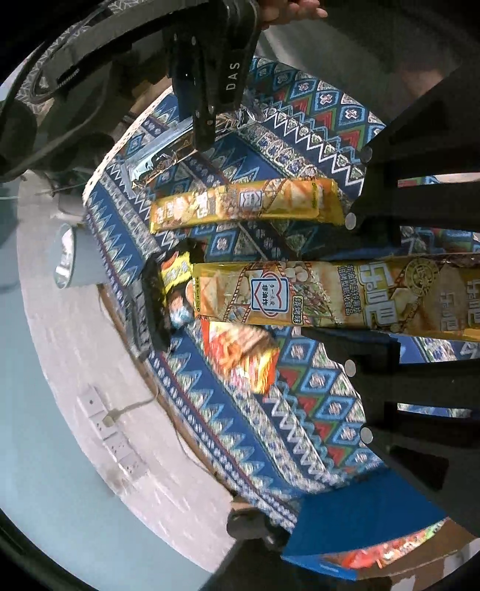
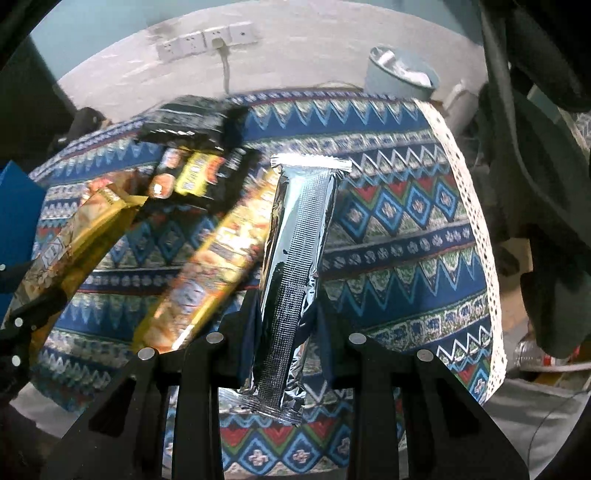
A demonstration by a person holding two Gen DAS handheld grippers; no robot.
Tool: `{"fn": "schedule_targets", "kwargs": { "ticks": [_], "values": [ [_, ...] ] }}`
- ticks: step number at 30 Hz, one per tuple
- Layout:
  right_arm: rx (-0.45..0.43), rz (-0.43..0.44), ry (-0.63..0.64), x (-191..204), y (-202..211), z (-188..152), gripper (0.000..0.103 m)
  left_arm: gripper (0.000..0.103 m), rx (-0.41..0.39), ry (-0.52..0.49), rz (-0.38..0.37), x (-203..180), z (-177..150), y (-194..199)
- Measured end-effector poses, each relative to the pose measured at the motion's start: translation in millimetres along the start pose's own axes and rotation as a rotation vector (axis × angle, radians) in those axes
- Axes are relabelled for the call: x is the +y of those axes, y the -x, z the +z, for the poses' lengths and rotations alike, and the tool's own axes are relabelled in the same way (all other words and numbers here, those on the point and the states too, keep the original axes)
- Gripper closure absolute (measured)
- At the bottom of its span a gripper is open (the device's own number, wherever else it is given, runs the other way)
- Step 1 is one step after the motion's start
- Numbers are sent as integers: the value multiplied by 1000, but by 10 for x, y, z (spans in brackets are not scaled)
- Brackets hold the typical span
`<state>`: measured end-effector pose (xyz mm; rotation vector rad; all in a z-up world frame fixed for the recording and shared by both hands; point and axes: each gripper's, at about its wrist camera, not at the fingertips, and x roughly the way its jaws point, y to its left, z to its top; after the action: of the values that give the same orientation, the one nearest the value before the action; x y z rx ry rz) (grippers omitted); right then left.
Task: Organize snacks
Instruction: 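Carry the silver bar and gold wafer bar over the box and release them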
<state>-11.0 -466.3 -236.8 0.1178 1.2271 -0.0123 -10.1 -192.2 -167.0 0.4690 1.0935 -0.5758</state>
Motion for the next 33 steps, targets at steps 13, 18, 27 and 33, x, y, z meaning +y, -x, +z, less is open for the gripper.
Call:
{"fn": "schedule_targets", "kwargs": {
  "ticks": [13, 18, 27, 33],
  "values": [
    [-80, 78, 104, 527, 321, 212, 76, 72, -59, 138, 58, 555, -145, 442],
    [-101, 112, 137, 770, 420, 286, 76, 72, -91, 170, 96, 721, -232, 619],
    [-127, 169, 206, 1272, 617, 359, 76, 72, -138, 217, 141, 986, -413, 911],
    [-142, 216, 262, 1656, 736, 394, 76, 72, -155, 270, 173, 1237, -556, 1050]
  ]
}}
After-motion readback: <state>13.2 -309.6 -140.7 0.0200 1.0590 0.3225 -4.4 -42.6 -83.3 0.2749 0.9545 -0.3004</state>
